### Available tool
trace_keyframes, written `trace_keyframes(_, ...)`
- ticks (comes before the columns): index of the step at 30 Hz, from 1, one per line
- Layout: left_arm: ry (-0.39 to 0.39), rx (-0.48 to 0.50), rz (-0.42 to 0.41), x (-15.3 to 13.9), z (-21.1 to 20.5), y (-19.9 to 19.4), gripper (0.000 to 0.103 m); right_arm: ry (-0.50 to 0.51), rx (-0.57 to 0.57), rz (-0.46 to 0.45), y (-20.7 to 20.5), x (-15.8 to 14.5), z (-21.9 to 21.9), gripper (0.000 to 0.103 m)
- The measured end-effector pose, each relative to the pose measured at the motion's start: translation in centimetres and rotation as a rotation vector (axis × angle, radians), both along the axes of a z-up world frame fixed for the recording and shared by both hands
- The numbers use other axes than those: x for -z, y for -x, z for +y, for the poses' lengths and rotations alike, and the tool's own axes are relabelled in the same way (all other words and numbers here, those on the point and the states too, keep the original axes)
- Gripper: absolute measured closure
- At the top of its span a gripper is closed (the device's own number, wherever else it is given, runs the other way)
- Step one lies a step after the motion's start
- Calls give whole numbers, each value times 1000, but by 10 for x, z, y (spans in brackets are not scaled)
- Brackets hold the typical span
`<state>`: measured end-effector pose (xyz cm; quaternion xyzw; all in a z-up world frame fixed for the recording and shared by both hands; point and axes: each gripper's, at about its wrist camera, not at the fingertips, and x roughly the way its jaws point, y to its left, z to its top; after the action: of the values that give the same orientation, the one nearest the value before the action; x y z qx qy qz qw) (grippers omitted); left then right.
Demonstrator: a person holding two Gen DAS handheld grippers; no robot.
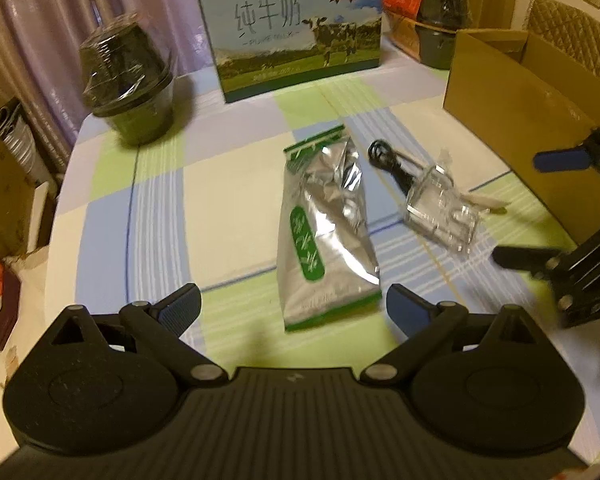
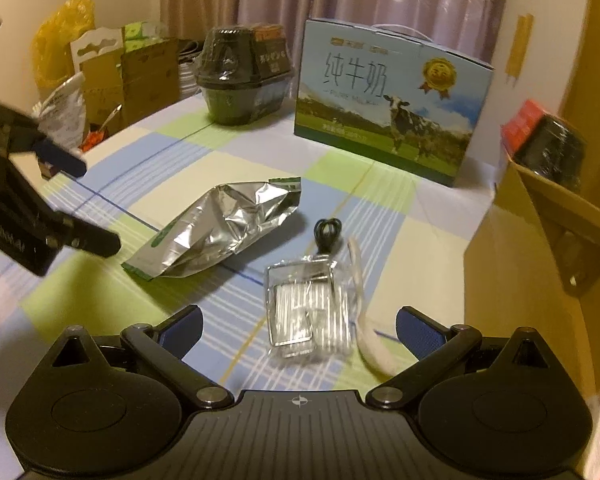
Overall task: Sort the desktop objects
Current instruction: 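Grasp the clear plastic container with the right tool while the left tool grasps the silver pouch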
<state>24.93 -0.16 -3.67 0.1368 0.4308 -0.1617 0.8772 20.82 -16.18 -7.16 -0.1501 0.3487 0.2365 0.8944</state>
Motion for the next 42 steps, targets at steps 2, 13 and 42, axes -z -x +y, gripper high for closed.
trace_keyframes(2, -8, 12, -4, 1, -2, -9, 6, 18, -16, -4, -6, 7, 6, 7)
trace_keyframes(13, -39, 92, -11, 18, -14, -38, 6, 57, -33, 5, -40, 32, 17, 20)
trace_keyframes(42, -105, 123, 49, 61, -66, -92, 7, -55, 67, 73, -33, 38, -5, 50)
